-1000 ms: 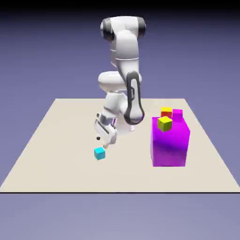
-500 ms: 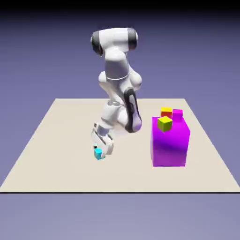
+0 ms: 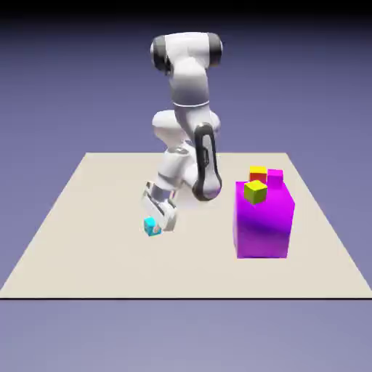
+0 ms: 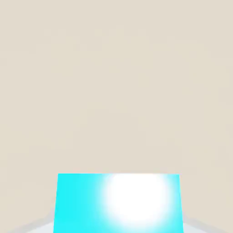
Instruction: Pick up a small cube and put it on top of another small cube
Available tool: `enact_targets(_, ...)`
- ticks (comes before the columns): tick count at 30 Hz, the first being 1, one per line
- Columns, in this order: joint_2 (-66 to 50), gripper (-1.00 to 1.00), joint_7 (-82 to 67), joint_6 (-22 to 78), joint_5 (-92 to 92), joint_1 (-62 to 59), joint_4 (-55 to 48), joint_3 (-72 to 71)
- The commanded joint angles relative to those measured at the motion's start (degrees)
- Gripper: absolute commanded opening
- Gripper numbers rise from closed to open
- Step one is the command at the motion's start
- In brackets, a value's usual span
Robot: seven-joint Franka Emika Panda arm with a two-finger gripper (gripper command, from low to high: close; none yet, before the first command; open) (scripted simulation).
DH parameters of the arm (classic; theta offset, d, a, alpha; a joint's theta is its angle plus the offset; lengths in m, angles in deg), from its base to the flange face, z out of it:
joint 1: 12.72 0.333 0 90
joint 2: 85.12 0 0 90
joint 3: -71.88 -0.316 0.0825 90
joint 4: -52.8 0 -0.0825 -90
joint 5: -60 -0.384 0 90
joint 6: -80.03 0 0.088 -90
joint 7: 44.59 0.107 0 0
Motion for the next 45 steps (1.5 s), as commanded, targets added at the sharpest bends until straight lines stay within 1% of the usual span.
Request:
enact_targets(1, 1.1, -1.00, -1.9, 0.8, -2.6, 1.0, 0.0, 0.3)
enact_targets(4, 3.7, -1.00, -6.2, 2.7, -8.2, 3.3, -0.1, 0.9)
enact_targets(6, 4.6, -1.00, -5.1, 4.5, -5.7, 5.1, -1.8, -0.5)
enact_targets(19, 24.5, -1.00, -1.0, 36.6, 24.4, 26.3, -16.6, -0.8)
enact_targets(34, 55.7, -1.00, -15.8, 68.0, 58.4, 39.4, -11.8, 4.0)
enact_targets(38, 64.0, -1.00, -22.1, 74.5, 64.2, 40.9, -7.0, 5.9)
enact_targets(41, 65.8, -1.00, -24.7, 75.2, 64.0, 40.0, -4.4, 7.7)
enact_targets(45, 59.8, -1.00, -25.5, 65.3, 62.4, 41.5, -0.5, 7.2)
